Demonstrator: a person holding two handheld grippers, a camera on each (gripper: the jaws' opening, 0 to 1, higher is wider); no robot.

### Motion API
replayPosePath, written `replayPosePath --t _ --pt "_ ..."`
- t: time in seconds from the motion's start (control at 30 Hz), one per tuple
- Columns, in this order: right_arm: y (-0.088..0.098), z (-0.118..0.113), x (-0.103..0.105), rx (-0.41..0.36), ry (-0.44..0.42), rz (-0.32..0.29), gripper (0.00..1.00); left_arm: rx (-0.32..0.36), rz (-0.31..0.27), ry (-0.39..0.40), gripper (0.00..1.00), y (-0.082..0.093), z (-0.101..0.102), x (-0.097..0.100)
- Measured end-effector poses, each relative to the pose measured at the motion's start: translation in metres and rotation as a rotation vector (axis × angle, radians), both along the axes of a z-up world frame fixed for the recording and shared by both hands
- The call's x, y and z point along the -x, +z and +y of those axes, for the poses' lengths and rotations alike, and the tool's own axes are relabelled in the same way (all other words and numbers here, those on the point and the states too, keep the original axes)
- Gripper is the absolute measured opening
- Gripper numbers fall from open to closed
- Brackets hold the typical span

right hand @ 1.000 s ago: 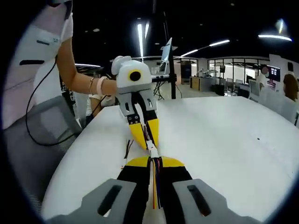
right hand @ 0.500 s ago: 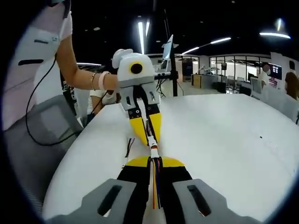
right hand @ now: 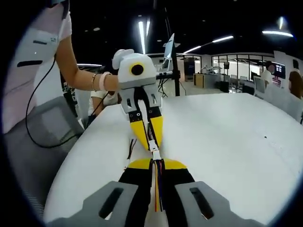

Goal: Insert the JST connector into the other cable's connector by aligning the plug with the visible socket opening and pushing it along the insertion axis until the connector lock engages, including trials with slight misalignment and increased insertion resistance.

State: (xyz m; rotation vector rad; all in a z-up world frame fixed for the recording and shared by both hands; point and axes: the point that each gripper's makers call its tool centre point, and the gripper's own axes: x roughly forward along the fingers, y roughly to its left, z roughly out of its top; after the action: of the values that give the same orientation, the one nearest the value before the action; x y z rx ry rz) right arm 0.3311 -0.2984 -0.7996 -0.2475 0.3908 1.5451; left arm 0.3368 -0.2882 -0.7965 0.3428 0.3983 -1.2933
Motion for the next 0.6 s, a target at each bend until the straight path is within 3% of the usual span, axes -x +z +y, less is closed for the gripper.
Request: replayPosePath --t 0.43,0.6 --pt "0.000 -0.003 0.006 0.009 0.051 -0.039 0.03 0.036 0.078 -0.008 0.00 0.000 -0.002 0.005" --pt "-0.002 -0.001 0.012 0.029 0.072 -0.060 0.03 0.024 0.071 0.000 0.00 -0.001 0.000 0.003"
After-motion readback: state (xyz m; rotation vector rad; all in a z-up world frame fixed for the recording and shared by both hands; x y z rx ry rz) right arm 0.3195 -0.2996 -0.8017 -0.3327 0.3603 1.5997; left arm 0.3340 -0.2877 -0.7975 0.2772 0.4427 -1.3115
